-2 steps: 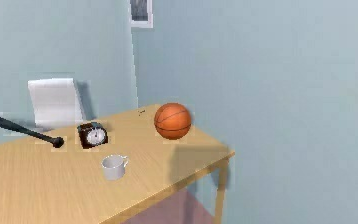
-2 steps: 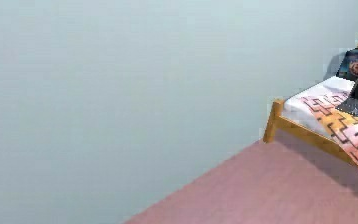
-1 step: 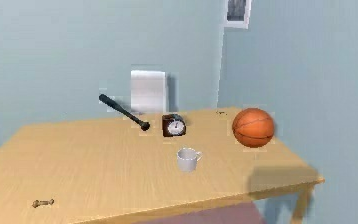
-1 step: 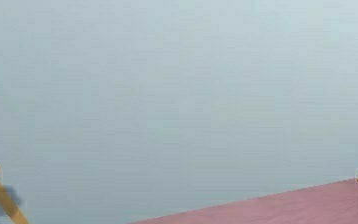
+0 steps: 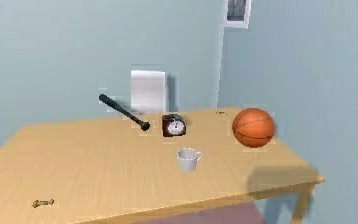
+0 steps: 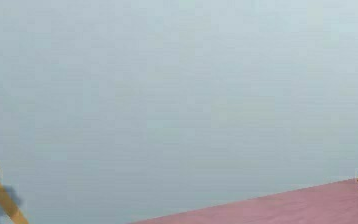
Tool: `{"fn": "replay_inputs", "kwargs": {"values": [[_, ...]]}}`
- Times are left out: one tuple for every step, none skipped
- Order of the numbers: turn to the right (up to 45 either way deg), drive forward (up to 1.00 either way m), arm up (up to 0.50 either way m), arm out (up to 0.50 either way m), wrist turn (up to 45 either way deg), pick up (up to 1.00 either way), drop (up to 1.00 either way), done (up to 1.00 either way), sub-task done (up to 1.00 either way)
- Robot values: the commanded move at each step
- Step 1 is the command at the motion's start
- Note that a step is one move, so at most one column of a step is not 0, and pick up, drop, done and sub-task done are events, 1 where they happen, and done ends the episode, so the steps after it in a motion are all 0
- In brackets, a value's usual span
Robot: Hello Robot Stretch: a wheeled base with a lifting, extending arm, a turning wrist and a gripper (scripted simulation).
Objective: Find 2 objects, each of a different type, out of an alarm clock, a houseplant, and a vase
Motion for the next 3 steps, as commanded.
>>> {"fn": "replay_inputs", "kwargs": {"values": [[-45.0,0.00,0.00,0.00,0.0,0.00,0.00,0.00,0.00],[-45.0,0.00,0.00,0.00,0.0,0.00,0.00,0.00,0.00],[-45.0,0.00,0.00,0.00,0.0,0.00,0.00,0.00,0.00]]}}
